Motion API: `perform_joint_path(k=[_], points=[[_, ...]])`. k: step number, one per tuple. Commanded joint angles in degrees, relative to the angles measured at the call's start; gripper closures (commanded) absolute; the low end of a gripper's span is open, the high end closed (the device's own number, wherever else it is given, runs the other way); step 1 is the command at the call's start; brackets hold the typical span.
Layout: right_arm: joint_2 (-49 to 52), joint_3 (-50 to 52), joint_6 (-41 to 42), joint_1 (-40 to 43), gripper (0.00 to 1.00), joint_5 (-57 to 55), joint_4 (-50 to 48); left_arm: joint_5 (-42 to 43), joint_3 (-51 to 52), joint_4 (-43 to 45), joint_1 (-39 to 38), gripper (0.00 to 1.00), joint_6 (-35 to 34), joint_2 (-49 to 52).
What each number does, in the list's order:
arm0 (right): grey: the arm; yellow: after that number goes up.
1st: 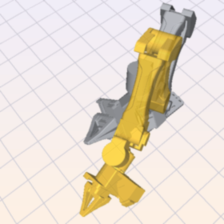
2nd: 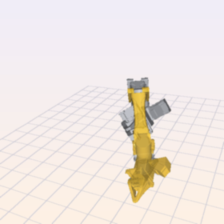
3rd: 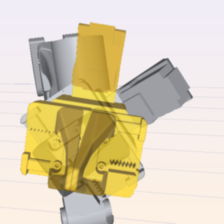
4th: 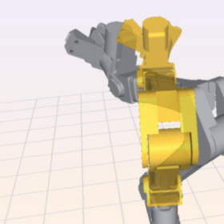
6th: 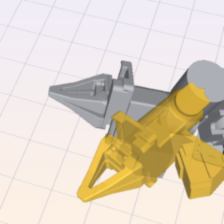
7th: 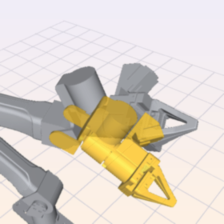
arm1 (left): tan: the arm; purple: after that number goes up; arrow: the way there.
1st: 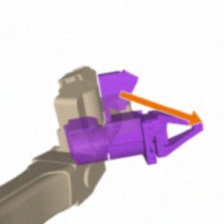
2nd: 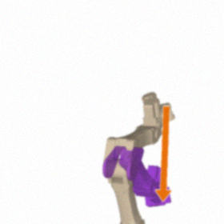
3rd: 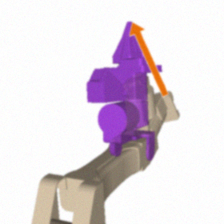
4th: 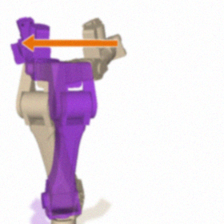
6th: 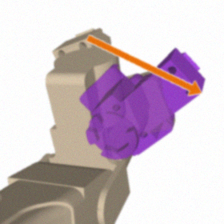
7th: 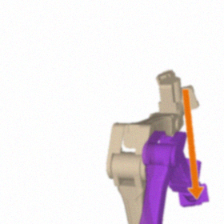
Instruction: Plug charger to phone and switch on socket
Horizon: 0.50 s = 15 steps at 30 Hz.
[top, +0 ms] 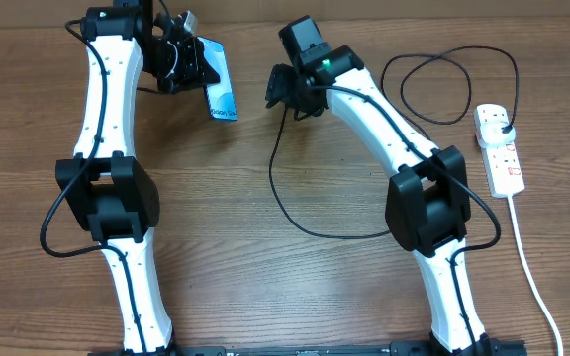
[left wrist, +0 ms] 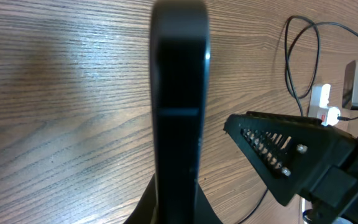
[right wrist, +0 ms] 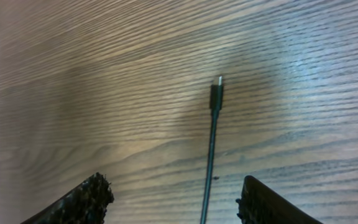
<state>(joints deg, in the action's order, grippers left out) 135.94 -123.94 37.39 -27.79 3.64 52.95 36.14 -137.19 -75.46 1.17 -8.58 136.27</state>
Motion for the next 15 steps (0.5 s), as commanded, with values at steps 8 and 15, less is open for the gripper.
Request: perform_joint_path(k=[8, 15], points=[[6.84, -0.09, 0.81, -4.09, 0.46, -6.80, 1.88, 0.87, -0.70, -0.44, 0.33, 0.96, 1.60, -2.49], [7.26, -0.09, 0.79, -5.05, 0.58, -6.58, 5.29, 0.90, -0.70, -0.37, 0.33, 0.96, 1.79, -2.49]])
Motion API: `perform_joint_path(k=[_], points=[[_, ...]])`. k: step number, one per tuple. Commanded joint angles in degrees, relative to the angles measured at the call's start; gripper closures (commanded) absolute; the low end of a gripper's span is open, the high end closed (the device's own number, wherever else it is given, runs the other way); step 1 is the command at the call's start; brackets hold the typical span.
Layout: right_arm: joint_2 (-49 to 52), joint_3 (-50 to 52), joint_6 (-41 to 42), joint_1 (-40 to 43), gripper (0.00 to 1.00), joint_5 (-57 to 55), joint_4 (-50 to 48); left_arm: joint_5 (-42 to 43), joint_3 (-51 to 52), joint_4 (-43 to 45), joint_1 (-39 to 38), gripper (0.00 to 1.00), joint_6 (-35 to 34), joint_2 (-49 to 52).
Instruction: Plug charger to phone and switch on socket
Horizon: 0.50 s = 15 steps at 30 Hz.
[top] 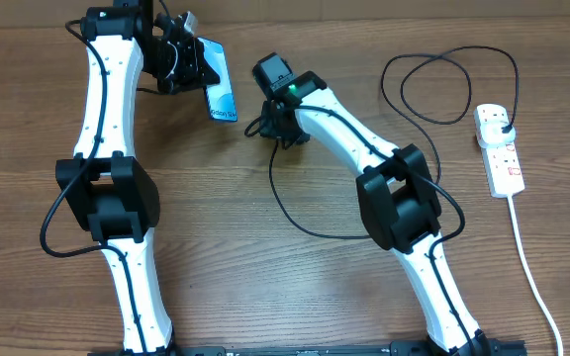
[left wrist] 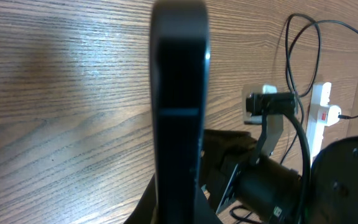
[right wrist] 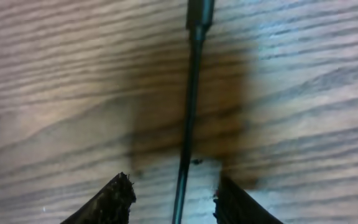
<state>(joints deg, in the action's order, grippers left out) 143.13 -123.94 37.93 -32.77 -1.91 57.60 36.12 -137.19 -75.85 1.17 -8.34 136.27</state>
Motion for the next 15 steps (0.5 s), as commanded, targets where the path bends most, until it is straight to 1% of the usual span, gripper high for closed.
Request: perform_joint_path(k=[1, 5, 7, 9, 10, 11, 15], points=[[0.07, -0.09, 0.24, -0.07, 0.58, -1.05, 1.20, 0.92, -0.70, 0.02, 0.33, 0.96, 1.55, -2.49], [1.27, -0.09, 0.26, -0.31, 0.60, -1.03, 4.02, 0.92, -0.70, 0.00, 0.33, 0.96, 1.53, -2.49], [2.05, -0.07, 0.26, -0.63, 0.67, -1.01, 5.57, 0.92, -0.70, 0.00, 0.33, 0.96, 1.53, -2.49], [2.54, -0.07, 0.26, -1.01, 0.81, -0.35, 6.43, 0.92, -0.70, 0.00, 0.33, 0.96, 1.53, -2.49], [2.62, -0.07, 0.24, -1.20, 0.90, 0.57, 6.78, 0.92, -0.70, 0.00, 0.33, 0.96, 1.53, -2.49], [2.62, -0.07, 0.24, -1.42, 0.96, 2.03, 7.23, 0.92, -0.70, 0.00, 0.33, 0.96, 1.53, -2.49], [2.62, -0.07, 0.24, -2.27, 0.96, 6.64, 10.60, 0.92, -0.70, -0.02, 0.33, 0.96, 1.53, -2.49]])
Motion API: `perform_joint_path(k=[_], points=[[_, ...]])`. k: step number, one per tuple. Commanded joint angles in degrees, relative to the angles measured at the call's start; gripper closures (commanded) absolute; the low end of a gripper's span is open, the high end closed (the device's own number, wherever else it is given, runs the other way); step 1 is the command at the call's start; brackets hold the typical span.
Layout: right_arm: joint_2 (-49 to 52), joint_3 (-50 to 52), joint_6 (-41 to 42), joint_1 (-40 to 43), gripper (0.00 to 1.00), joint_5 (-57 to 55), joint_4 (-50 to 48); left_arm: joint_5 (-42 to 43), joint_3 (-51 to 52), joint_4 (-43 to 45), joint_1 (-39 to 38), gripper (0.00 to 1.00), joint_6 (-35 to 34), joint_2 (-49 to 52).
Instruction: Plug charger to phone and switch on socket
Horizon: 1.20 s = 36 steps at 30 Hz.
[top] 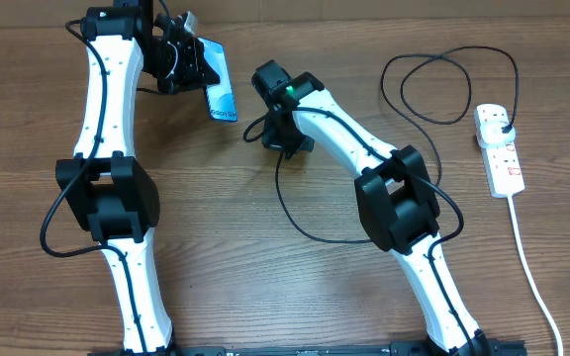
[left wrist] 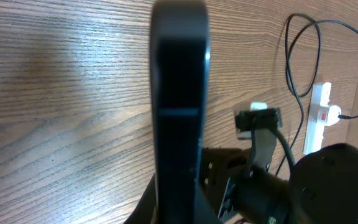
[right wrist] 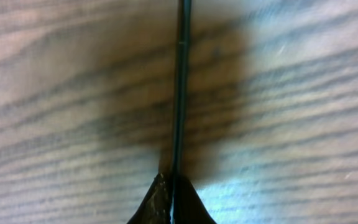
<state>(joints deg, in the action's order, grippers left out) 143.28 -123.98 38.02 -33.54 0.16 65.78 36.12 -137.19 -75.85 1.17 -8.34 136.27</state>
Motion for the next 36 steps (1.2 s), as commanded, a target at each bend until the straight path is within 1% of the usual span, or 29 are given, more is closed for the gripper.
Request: perform_joint_path(k=[1, 5, 8, 14, 18, 22, 23, 24, 26, 31, 34, 36], points=[[2.47, -0.02, 0.15, -1.64, 0.96, 5.03, 3.61, 0.92, -0.70, -0.02, 0.33, 0.96, 1.53, -2.49], [2.45, -0.02, -0.57, -3.08, 0.96, 5.09, 15.28, 0.92, -0.70, -0.04, 0.33, 0.96, 1.53, -2.49], [2.34, -0.02, -1.86, -4.90, 0.96, 5.05, 20.87, 0.92, -0.70, -0.02, 0.33, 0.96, 1.53, -2.49], [0.70, -0.02, -1.75, -8.39, 0.96, 5.53, 27.04, 0.92, -0.70, -0.15, 0.33, 0.96, 1.51, -2.49], [-1.01, -0.02, -0.76, -8.72, 0.96, 5.46, 29.81, 0.92, -0.70, -0.20, 0.33, 0.96, 1.53, -2.49], [-2.62, -0.02, -0.68, -8.11, 0.96, 3.08, 31.30, 0.92, -0.70, -0.15, 0.33, 0.96, 1.53, -2.49], [-2.82, -0.02, -2.56, -7.82, 0.54, 2.93, 31.32, 0.92, -0.70, -0.07, 0.33, 0.96, 1.51, -2.49], [-2.82, -0.02, -3.96, -7.63, 0.29, 2.93, 31.34, 0.92, -0.70, 0.02, 0.33, 0.96, 1.51, -2.49], [-2.82, -0.02, -5.09, -7.34, 0.01, 2.97, 31.32, 0.92, -0.70, 0.22, 0.33, 0.96, 1.51, -2.49], [-2.82, -0.04, -5.05, -6.88, 0.00, 2.95, 31.12, 0.92, -0.70, 0.24, 0.33, 0.96, 1.51, -2.49], [-2.82, -0.26, -5.07, -5.57, 0.00, 2.91, 28.35, 0.92, -0.70, 0.48, 0.33, 0.96, 1.51, -2.49], [-2.82, -0.26, -5.07, -4.68, 0.04, 2.91, 25.94, 0.94, -0.70, 0.68, 0.33, 0.96, 1.49, -2.49]])
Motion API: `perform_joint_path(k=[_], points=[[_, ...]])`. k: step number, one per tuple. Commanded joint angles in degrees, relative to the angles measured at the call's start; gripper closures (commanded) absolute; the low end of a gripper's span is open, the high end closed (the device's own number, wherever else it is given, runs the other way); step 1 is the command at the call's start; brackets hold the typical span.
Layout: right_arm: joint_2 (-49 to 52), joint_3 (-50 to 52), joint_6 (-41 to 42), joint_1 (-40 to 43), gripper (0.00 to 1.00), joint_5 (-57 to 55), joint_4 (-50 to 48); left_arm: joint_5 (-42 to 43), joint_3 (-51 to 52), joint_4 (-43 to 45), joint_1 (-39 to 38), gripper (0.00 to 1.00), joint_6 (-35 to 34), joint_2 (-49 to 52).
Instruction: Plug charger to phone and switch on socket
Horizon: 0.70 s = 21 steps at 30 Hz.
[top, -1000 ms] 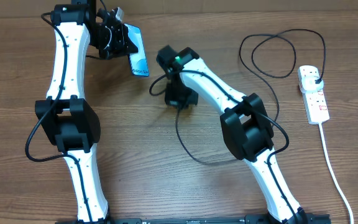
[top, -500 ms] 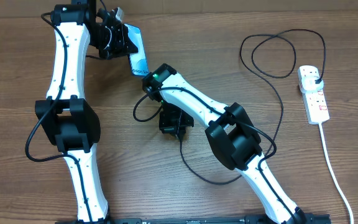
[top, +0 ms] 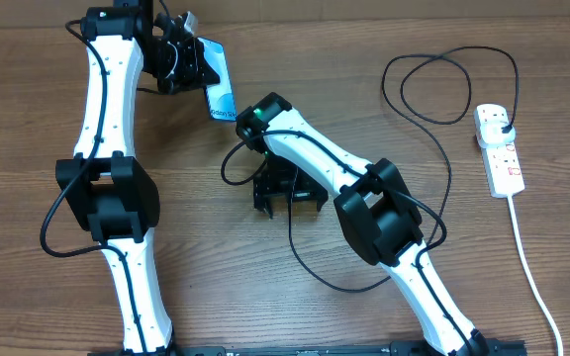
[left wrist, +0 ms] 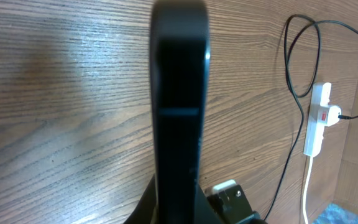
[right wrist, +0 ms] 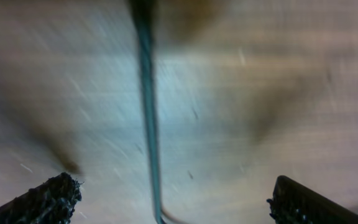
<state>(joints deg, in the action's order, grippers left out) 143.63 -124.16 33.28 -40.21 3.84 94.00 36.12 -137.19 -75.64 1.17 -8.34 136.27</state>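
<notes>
My left gripper (top: pixel 198 71) is shut on the phone (top: pixel 222 89), holding it on edge above the table's back; in the left wrist view the phone (left wrist: pixel 179 106) is a dark upright bar. My right gripper (top: pixel 290 201) stands open near the table's middle. Its fingers (right wrist: pixel 45 200) are wide apart and low over the wood. The black charger cable (right wrist: pixel 146 93) runs blurred between them, touching neither. The cable (top: pixel 228 166) curls left of the gripper, and its plug end cannot be made out. The white socket strip (top: pixel 500 148) lies at the right.
The cable makes a large loop (top: pixel 448 89) at the back right, running to the plug in the socket strip (left wrist: pixel 319 118). More cable slack (top: pixel 310 257) lies in front of the right gripper. A white lead (top: pixel 532 277) trails off the strip towards the front.
My right gripper was shut on the cable beside the phone. It is now open and nearer the table's middle, with the cable released and curled to its left. The left arm has not moved.
My right gripper first hung open over the cable's plug end at the back. It then sat low with its fingers either side of the cable, then shut on it. Now it is open again farther forward. The left gripper held the phone still throughout.
</notes>
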Motion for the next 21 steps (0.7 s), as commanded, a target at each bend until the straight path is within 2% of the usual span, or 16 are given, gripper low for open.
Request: perform_joint_path(k=[1, 5, 12, 21], points=[[-3.17, -0.09, -0.33, 2.56, 0.10, -0.76, -3.82, 0.94, -0.70, 0.48, 0.33, 0.96, 1.49, -2.49], [-3.17, -0.07, -0.59, 4.55, 0.43, -1.09, -8.68, 0.94, -0.70, 0.44, 0.33, 0.96, 1.49, -2.49], [-3.17, 0.09, -1.49, 7.58, 0.74, -0.46, -11.02, 0.94, -0.70, 0.44, 0.33, 0.96, 1.49, -2.49], [-3.17, 3.23, -3.34, 7.37, 0.74, 4.48, -14.43, 0.94, -0.70, 0.42, 0.33, 0.96, 1.49, -2.49]])
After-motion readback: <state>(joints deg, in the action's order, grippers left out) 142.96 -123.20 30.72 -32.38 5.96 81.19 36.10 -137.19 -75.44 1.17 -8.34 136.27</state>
